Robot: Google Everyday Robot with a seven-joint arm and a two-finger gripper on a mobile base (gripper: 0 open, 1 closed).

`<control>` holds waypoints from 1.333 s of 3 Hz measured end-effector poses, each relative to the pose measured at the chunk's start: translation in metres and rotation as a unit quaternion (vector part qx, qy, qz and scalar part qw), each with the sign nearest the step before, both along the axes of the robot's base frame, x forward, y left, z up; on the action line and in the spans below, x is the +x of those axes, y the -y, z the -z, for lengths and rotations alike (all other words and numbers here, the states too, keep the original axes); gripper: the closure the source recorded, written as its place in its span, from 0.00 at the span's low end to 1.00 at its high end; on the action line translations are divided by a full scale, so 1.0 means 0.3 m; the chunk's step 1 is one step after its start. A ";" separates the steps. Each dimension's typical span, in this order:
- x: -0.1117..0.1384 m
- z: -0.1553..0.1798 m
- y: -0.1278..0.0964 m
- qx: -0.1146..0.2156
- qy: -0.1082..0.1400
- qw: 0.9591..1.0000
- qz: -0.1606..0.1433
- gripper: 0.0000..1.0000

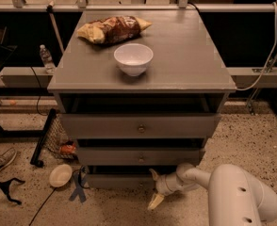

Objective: Open bottom drawer

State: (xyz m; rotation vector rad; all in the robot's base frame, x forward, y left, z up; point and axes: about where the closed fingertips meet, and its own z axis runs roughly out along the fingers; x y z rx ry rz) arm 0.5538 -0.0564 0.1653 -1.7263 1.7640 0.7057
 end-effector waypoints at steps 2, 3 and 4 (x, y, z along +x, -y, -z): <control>0.000 -0.007 0.000 0.000 0.000 1.000 0.000 0.48; 0.000 -0.012 0.000 0.000 0.000 1.000 0.000 0.72; 0.000 -0.013 0.000 0.000 0.000 1.000 0.000 0.95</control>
Offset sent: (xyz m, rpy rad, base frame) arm -0.0017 -0.0006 0.0093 -0.0146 -0.0277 -0.0029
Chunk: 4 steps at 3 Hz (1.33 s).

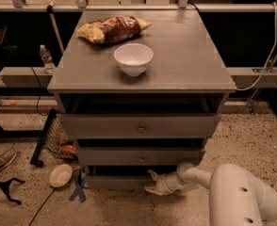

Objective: Open bottom drawer

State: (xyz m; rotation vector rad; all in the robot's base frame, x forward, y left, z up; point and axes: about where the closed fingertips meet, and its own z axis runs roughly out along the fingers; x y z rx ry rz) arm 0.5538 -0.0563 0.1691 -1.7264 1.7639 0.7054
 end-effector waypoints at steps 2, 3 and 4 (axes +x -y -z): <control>0.000 -0.010 0.000 0.000 0.000 1.000 0.000 1.00; 0.000 -0.015 0.000 0.000 0.000 1.000 0.000 1.00; -0.001 -0.021 -0.001 0.000 0.000 1.000 0.000 1.00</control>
Offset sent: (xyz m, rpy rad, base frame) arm -0.0522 -0.0122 0.0509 -0.0839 0.0977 0.0166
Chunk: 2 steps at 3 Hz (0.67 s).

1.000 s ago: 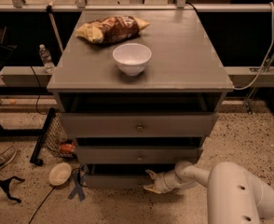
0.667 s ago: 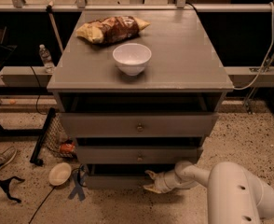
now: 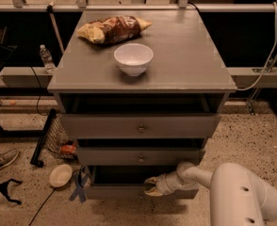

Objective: Open bottom drawer

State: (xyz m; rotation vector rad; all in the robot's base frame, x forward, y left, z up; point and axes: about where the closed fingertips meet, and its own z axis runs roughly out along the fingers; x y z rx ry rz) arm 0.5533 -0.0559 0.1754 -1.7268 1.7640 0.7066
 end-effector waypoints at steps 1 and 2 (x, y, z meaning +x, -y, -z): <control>0.000 0.000 0.000 0.000 0.000 1.000 0.000 1.00; -0.071 -0.008 -0.002 0.000 -0.001 1.000 0.007 1.00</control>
Offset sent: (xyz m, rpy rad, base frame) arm -0.0807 -0.0026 0.0124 -0.0002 0.0047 -0.0600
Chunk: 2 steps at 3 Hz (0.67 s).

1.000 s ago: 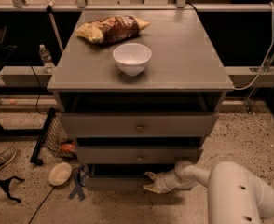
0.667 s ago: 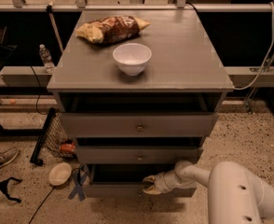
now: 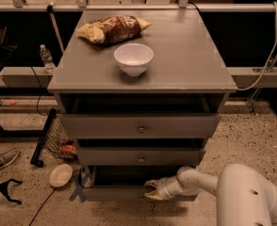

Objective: Open bottom drawer

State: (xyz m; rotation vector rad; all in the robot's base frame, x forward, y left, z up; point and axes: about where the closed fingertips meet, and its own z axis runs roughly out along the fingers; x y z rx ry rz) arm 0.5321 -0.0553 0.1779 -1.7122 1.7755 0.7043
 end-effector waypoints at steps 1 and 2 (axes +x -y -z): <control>-0.018 -0.002 -0.001 0.000 0.000 1.000 0.002 1.00; -0.018 -0.002 -0.001 0.000 0.000 1.000 0.002 1.00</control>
Offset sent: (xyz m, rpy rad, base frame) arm -0.1270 -0.0051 0.0132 0.0201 -0.0052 -0.1437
